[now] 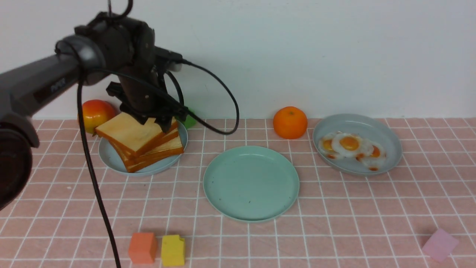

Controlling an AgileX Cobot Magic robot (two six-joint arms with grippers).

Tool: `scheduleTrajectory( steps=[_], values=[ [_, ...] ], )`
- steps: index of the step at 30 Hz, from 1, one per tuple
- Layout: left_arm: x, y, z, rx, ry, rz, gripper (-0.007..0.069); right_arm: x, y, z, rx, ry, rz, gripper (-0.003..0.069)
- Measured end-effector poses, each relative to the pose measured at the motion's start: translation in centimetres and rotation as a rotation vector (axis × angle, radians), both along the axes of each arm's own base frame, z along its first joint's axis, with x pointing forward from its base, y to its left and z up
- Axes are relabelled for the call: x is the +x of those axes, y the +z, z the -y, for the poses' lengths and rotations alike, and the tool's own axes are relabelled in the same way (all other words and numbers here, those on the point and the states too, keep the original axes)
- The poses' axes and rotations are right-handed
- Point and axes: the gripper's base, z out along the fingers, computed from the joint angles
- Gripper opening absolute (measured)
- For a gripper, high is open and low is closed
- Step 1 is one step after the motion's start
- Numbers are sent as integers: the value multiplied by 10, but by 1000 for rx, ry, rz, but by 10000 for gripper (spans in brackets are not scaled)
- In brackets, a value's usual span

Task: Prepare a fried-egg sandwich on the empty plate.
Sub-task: Use the left arm to grab a slice of bread

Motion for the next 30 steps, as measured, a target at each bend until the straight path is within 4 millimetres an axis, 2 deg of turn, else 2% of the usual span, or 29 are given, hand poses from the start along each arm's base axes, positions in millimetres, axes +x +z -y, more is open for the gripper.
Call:
scheduleTrajectory(
  steps=[8,14,18,22,25,27,30],
  values=[
    [9,-20,0,38,-26,17,417,0,0,0,0,0,0,227],
    [10,-23,0,51,-31,15,398,0,0,0,0,0,0,227],
    [11,-27,0,56,-33,12,307,0,0,0,1,0,0,227],
    [11,-28,3,57,-41,15,126,0,0,0,2,1,0,227],
    [11,-28,4,61,-46,16,20,0,0,0,3,2,-1,227],
    [11,-27,3,64,-47,19,7,0,0,0,3,2,-1,227],
    [8,-14,2,64,-39,17,7,0,0,0,5,3,-1,229]
  ],
)
